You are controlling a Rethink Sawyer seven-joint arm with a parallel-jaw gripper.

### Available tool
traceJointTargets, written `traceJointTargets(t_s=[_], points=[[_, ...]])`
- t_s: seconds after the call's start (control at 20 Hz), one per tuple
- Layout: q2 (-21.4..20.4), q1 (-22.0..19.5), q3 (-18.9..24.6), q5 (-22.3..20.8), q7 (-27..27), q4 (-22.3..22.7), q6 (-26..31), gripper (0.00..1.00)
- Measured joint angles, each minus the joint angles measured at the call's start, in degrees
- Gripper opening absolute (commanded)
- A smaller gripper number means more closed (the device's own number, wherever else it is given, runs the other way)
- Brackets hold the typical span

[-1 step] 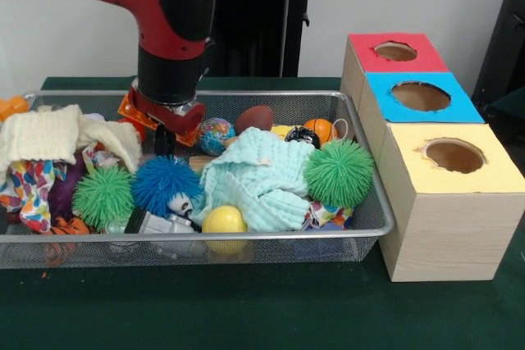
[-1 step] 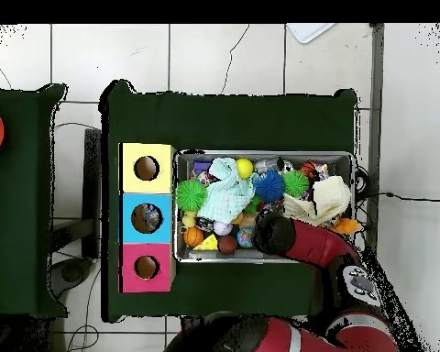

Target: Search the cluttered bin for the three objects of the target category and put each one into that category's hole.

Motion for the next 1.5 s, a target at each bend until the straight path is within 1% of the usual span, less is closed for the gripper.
traceJointTargets(t_s=[0.15, 0.4, 0.5, 0.55, 0.65, 0.8, 1.05, 1.1, 1.35, 1.5], points=[[-2.78, 0.07, 0.0, 0.32, 0.0, 1.39, 2.33, 0.0], [-9.54, 0.29, -0.02, 1.59, 0.0, 3.26, 10.64, 0.0], [-11.28, 0.35, -0.02, 2.08, 0.0, 3.47, 13.18, 0.0], [-12.9, 0.4, -0.02, 2.54, 0.0, 3.52, 15.51, 0.0], [-14.31, 0.42, -0.02, 2.82, 0.0, 3.52, 17.26, 0.0], [-15.72, 0.42, -0.03, 2.95, 0.0, 3.53, 18.34, 0.0], [-16.87, 0.3, 0.17, 2.99, 0.0, 3.56, 18.37, 0.0], [-17.1, -0.29, 0.98, 2.99, 0.0, 3.64, 18.37, 1.0], [-17.12, -0.99, 1.88, 2.99, 0.0, 3.87, 18.08, 1.0], [-17.11, -2.03, 2.82, 2.98, 0.0, 4.74, 16.7, 1.0]])
